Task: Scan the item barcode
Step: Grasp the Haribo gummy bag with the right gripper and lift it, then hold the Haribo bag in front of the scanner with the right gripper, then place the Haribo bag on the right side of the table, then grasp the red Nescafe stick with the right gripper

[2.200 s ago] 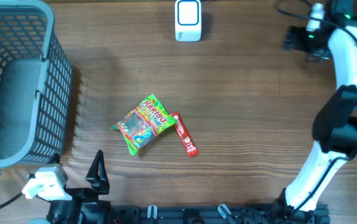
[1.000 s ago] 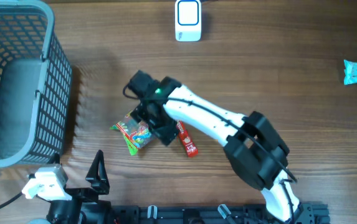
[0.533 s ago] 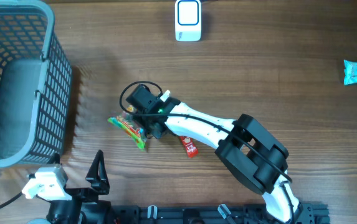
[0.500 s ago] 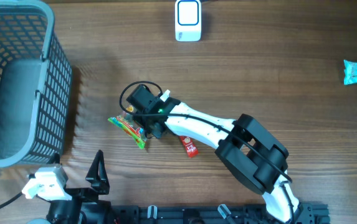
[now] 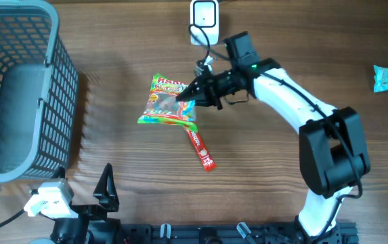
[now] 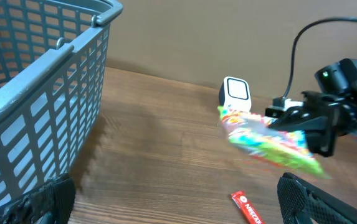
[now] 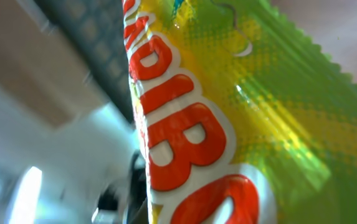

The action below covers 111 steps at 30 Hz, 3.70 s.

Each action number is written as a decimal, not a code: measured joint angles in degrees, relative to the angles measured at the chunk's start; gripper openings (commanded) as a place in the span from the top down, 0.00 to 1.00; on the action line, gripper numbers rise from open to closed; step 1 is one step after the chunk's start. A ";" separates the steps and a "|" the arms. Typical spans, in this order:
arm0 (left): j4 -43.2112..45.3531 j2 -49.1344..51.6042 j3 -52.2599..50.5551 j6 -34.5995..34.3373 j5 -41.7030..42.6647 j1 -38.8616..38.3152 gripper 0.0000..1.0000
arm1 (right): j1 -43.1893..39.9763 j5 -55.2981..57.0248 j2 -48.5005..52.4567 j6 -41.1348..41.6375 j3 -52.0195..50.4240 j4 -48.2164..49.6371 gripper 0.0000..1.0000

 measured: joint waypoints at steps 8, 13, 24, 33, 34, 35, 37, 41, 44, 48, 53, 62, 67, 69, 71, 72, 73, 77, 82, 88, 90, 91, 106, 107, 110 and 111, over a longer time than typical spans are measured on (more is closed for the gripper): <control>0.00 0.00 0.00 0.00 0.00 0.00 0.00 | 0.98 -9.22 0.00 4.11 0.00 -1.90 0.95; 0.00 0.00 0.00 0.00 0.00 0.00 0.00 | 0.92 -9.49 0.00 4.76 0.00 -1.88 0.96; 0.00 0.07 0.00 0.00 0.00 0.00 0.00 | -6.75 7.23 -0.24 14.69 -0.87 55.01 0.96; 0.00 0.04 0.00 0.00 0.00 0.00 0.00 | -9.01 58.34 -0.24 6.40 -0.81 45.64 0.96; 0.02 0.04 0.00 0.00 0.00 0.00 0.00 | -8.98 62.88 0.00 5.14 -0.79 48.00 0.95; 0.00 0.04 0.00 0.00 0.00 0.00 0.00 | -8.98 66.47 0.39 4.24 -0.79 50.88 0.95; -0.04 0.04 0.00 0.00 0.00 0.00 0.00 | -8.96 70.31 1.60 3.72 -0.42 53.07 0.95; 0.04 0.04 0.00 0.00 0.00 0.00 0.00 | -8.63 75.23 11.74 3.82 5.16 53.79 0.95; 0.00 0.04 0.00 0.00 0.00 0.00 0.00 | -7.65 76.26 18.21 3.80 7.28 53.37 0.95; 0.00 0.04 0.00 0.00 0.00 0.00 0.00 | -5.44 78.47 19.32 3.23 8.87 52.89 0.96; -0.02 0.04 0.00 0.00 0.00 0.00 0.00 | -4.98 76.72 18.49 1.14 9.55 49.07 0.95; -0.02 0.04 0.00 0.00 0.00 0.00 0.00 | -12.39 96.13 -10.45 -9.55 10.67 -5.03 0.96; 0.00 0.04 0.00 0.00 0.00 0.00 0.00 | -26.36 103.75 -13.90 -11.02 10.21 -19.12 0.96; 0.00 0.04 0.00 0.00 0.00 0.00 0.00 | -32.74 104.32 -12.66 -13.14 6.95 -17.53 0.96; 0.02 0.04 0.00 0.00 0.00 0.00 0.00 | -38.99 102.31 -10.43 -18.58 0.33 -11.54 0.96; 0.00 0.04 0.00 0.00 0.00 0.00 0.00 | -42.80 101.18 -9.57 -19.96 -1.18 -10.12 0.96; 0.02 0.04 0.00 0.00 0.00 0.00 0.00 | -44.26 99.19 -9.33 -21.31 -3.23 -6.86 0.96; 0.00 0.04 0.00 0.00 0.00 0.00 0.00 | -50.40 93.02 -8.00 -26.51 -7.30 -4.94 0.22; 0.00 0.04 0.00 0.00 0.00 0.00 0.00 | -48.74 85.02 -11.21 -32.48 -4.09 -11.10 0.09; -0.02 0.04 0.00 0.00 0.00 0.00 0.00 | -28.04 72.74 -25.99 -35.04 -1.27 -23.82 0.08; -0.02 0.04 0.00 0.00 0.00 0.00 0.00 | -19.12 71.43 -26.34 -36.57 -1.68 -25.99 0.08; 0.00 0.04 0.00 0.00 0.00 0.00 0.00 | -12.61 70.53 -25.59 -38.01 -2.78 -26.25 0.10; 0.00 0.04 0.00 0.00 0.00 0.00 0.00 | 20.02 72.02 -4.70 -41.07 -13.05 -12.85 0.14; 0.02 0.04 0.00 0.00 -0.02 0.00 0.00 | 21.05 73.48 -4.15 -41.07 -12.85 -12.90 0.18; -0.02 0.04 0.00 0.00 0.00 0.00 0.00 | 24.33 79.21 -3.39 -40.52 -12.70 -12.59 0.63; 0.00 0.04 0.00 0.00 0.00 0.00 0.00 | 24.61 80.91 -2.99 -40.22 -12.55 -12.61 0.83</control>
